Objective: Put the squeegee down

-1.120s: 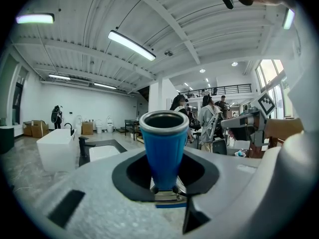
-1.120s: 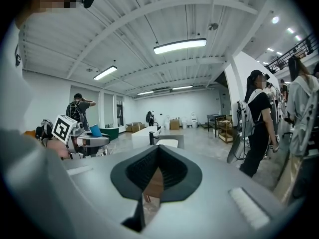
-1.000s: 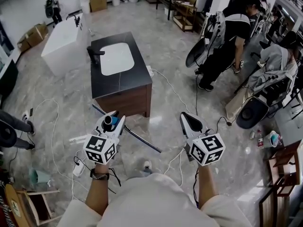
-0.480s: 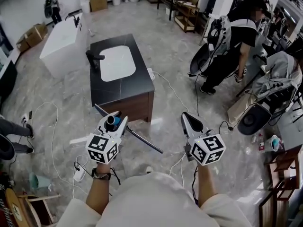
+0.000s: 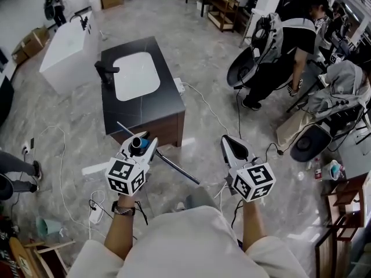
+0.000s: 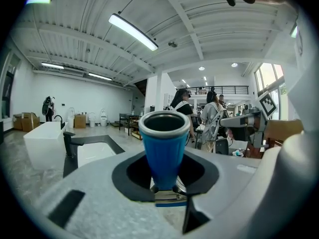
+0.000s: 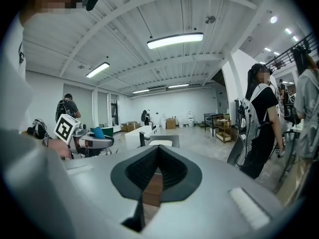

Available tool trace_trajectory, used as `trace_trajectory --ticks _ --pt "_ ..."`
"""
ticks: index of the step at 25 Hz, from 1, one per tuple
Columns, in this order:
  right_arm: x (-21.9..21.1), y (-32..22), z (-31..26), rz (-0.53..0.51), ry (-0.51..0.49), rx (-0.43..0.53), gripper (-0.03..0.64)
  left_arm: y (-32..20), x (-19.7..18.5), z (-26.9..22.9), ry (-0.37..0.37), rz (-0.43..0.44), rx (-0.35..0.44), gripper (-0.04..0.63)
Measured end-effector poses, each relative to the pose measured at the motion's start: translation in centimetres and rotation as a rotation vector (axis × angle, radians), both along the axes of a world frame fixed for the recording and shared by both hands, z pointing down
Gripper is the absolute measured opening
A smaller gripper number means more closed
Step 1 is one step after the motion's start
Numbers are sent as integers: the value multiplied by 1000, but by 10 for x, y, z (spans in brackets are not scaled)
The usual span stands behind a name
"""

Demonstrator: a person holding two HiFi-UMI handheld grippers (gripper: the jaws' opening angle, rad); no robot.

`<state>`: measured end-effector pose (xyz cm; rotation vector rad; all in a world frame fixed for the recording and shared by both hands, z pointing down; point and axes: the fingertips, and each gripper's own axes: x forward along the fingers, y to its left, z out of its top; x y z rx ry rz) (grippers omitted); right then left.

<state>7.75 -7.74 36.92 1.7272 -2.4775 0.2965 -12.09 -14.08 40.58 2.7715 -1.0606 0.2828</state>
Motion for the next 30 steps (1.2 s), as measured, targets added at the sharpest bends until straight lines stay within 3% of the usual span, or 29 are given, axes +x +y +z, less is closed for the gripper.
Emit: trace_trajectory --ticks 6,18,30 --pt "14 -34 15 -1 4 -25 6 -29 14 17 -1 -4 -33 112" --pt "60 -164 28 -60 -9 -28 6 -128 66 40 -11 -41 -61 112" --pt "87 -277 42 -146 -10 -120 6 -225 80 71 -49 -154 -169 112"
